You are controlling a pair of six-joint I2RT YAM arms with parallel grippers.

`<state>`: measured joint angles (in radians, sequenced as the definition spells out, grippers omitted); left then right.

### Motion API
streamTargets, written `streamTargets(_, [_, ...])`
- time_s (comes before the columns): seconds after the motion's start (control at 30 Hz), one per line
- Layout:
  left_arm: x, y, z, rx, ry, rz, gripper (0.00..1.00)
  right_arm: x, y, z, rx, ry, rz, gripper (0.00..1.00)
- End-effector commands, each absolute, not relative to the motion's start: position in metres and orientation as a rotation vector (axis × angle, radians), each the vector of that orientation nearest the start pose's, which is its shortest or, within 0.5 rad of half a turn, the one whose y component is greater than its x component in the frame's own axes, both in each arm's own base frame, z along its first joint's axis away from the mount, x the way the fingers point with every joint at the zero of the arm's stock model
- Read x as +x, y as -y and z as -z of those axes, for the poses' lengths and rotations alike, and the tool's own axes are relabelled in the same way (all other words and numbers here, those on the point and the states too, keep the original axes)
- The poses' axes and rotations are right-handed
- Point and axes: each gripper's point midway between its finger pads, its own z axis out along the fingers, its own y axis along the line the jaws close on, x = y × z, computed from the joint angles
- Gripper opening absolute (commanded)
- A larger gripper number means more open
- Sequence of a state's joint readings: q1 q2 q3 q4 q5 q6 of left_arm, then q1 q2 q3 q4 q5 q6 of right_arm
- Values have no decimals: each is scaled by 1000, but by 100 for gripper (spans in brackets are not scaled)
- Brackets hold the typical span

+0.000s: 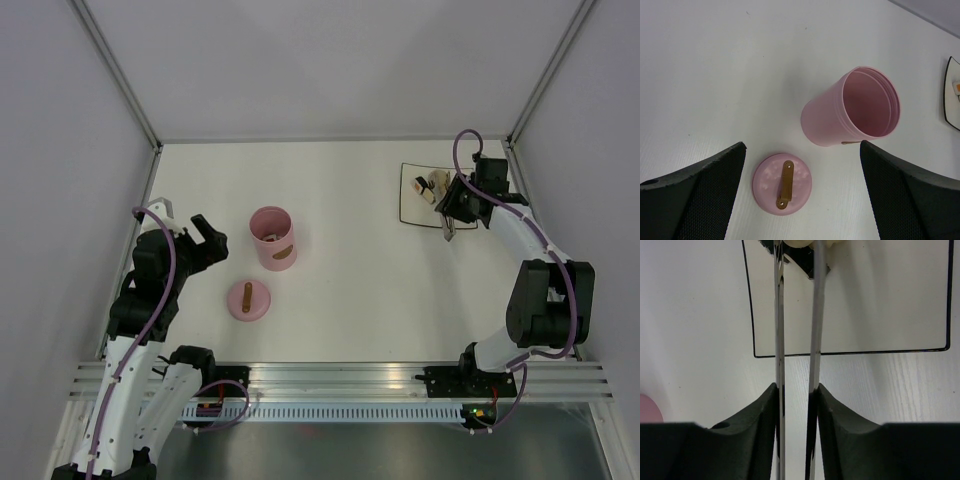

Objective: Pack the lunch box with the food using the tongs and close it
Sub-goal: Pick up the fake food from the plate, then place the fake food in the packing box.

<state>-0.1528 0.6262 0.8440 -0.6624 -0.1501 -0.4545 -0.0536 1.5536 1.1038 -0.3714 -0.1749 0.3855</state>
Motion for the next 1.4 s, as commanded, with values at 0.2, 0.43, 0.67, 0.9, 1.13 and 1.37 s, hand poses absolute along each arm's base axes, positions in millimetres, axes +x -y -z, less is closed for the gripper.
streamTargets(0.2, [246, 31, -245, -353, -1952, 236, 100, 423, -27, -155, 385, -2266, -365, 17])
streamTargets(0.43, [246, 31, -246, -349, -1947, 243, 100, 418, -42, -213, 326, -2164, -419, 9])
streamTargets(0.67, [244, 31, -247, -349, -1943, 244, 100, 401, -97, -279, 180, -2074, -544, 6])
streamTargets(0.9, [244, 31, -249, -350, -1934, 248, 100, 343, -220, -312, -91, -2052, -833, 6])
streamTargets(1.13, [243, 32, -249, -348, -1933, 251, 100, 277, -315, -314, -314, -2061, -1018, 6])
streamTargets(1.37, [242, 30, -251, -353, -1923, 247, 100, 247, -350, -270, -437, -2168, -1037, 7])
